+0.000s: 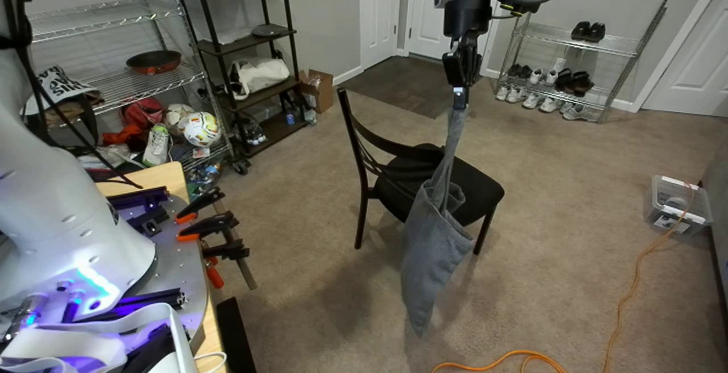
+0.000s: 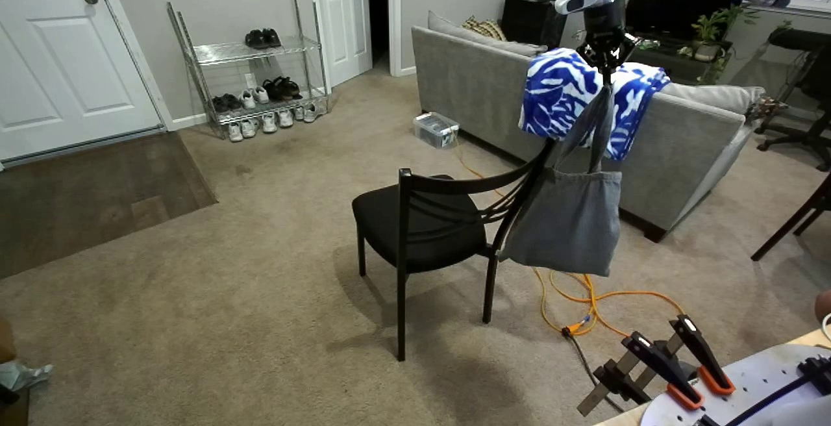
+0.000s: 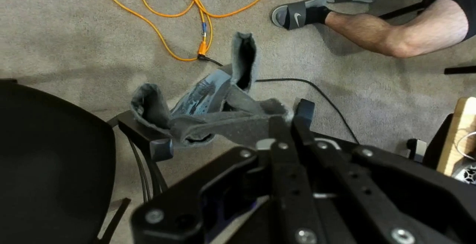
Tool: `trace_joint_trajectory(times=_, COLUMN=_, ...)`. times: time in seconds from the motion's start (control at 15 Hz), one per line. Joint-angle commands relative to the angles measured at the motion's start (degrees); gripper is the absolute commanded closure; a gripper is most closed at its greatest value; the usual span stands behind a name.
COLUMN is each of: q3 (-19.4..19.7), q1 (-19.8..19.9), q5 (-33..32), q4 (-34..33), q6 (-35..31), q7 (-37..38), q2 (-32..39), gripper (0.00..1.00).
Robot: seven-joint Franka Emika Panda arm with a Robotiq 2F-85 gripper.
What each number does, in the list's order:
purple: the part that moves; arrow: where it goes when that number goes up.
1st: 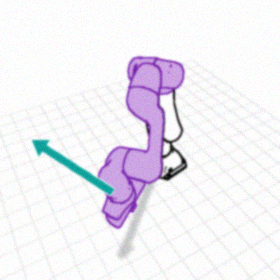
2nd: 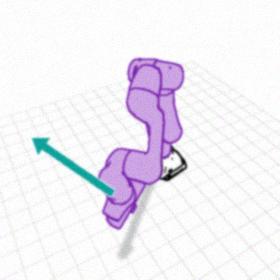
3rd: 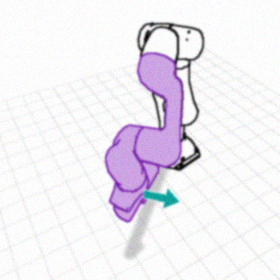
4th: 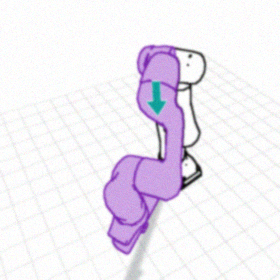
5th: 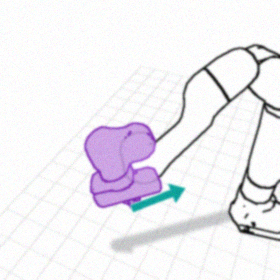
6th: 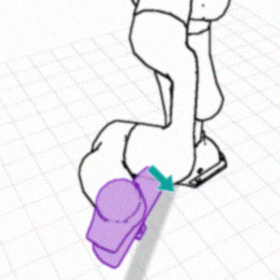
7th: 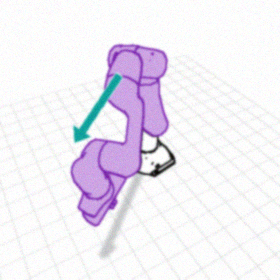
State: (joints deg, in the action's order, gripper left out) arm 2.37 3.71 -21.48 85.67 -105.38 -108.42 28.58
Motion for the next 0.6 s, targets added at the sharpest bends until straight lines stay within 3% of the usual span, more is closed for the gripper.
trace_joint_trajectory(times=0.0, q3=-0.18, q1=0.99, q5=1.96, q4=-1.47, q6=0.93, q7=2.54, q2=-0.38, gripper=0.98)
trace_joint_trajectory(times=0.53, q3=0.66, q1=3.7, q5=6.26, q4=-10.49, q6=5.11, q7=5.65, q2=3.33, gripper=0.98)
